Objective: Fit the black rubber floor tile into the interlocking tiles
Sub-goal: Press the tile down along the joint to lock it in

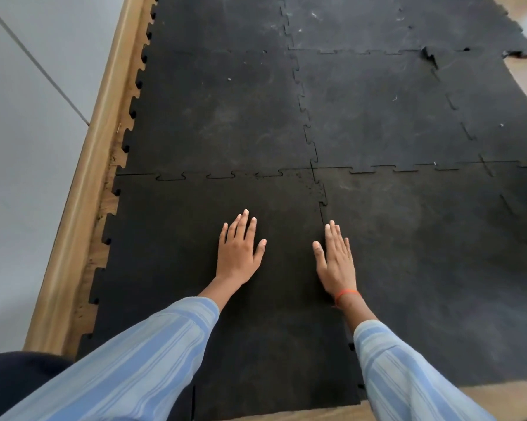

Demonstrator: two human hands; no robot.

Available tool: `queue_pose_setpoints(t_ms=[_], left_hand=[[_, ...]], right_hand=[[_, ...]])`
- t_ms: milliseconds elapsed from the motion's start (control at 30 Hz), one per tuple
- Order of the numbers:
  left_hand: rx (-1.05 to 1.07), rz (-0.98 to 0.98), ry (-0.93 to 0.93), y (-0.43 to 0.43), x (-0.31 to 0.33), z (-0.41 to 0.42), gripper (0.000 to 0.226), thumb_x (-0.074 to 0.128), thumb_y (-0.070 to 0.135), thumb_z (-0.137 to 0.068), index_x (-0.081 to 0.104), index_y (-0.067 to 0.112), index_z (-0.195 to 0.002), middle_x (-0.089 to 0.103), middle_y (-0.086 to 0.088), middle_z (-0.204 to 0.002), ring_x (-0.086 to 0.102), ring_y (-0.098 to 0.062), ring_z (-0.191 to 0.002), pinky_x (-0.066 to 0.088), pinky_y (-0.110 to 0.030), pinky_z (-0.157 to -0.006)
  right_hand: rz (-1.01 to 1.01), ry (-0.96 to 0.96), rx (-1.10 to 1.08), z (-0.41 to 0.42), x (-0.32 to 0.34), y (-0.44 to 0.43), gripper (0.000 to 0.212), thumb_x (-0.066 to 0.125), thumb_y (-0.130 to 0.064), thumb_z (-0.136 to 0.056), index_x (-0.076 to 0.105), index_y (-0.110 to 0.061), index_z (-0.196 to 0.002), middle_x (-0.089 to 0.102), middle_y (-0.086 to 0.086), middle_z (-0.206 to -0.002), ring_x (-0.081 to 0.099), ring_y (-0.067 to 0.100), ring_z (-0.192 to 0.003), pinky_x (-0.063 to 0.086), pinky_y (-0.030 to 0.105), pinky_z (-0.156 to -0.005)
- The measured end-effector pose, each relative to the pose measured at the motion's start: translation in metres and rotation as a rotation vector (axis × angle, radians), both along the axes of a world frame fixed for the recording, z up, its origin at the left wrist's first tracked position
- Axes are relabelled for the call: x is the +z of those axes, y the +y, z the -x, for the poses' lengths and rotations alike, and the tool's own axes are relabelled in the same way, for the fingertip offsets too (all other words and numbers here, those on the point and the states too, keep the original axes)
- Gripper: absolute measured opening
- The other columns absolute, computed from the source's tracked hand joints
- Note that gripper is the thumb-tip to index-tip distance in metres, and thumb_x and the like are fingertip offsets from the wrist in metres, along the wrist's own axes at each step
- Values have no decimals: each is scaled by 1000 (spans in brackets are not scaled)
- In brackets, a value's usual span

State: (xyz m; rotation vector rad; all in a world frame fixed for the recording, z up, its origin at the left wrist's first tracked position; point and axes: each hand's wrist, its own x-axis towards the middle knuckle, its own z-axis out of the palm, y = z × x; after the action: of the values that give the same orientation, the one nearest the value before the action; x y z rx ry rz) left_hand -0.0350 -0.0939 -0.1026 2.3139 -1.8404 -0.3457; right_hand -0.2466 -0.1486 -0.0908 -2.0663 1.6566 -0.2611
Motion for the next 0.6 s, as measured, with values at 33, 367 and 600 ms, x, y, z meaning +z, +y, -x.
queue_pose_setpoints(t_ms=[33, 367, 600], left_hand=[[5, 10, 13, 7, 0, 4, 59, 37, 45, -98, 32, 13, -148, 20, -9, -160, 19, -24, -146, 14, -43, -119], [26, 77, 12, 22, -5, 14, 56, 47, 44, -94, 45, 11, -140, 33, -12, -154, 32, -28, -141, 23, -46, -115], [25, 87, 12, 22, -4, 15, 56, 47, 43, -94, 46, 10, -139, 33, -13, -154, 33, -29, -140, 22, -47, -115]], right_hand=[[48, -77, -63, 6, 2, 13, 55, 32, -33, -101, 26, -6, -148, 26, 8, -157, 20, 21, -147, 11, 39, -122], [187, 64, -118, 13, -2, 46, 61, 25, -44, -92, 45, -10, -139, 41, 7, -149, 33, 26, -141, 17, 42, -119], [282, 187, -469, 34, -9, 91, 34, 55, -6, -89, 57, -3, -123, 54, 18, -131, 48, 36, -126, 25, 55, -115]])
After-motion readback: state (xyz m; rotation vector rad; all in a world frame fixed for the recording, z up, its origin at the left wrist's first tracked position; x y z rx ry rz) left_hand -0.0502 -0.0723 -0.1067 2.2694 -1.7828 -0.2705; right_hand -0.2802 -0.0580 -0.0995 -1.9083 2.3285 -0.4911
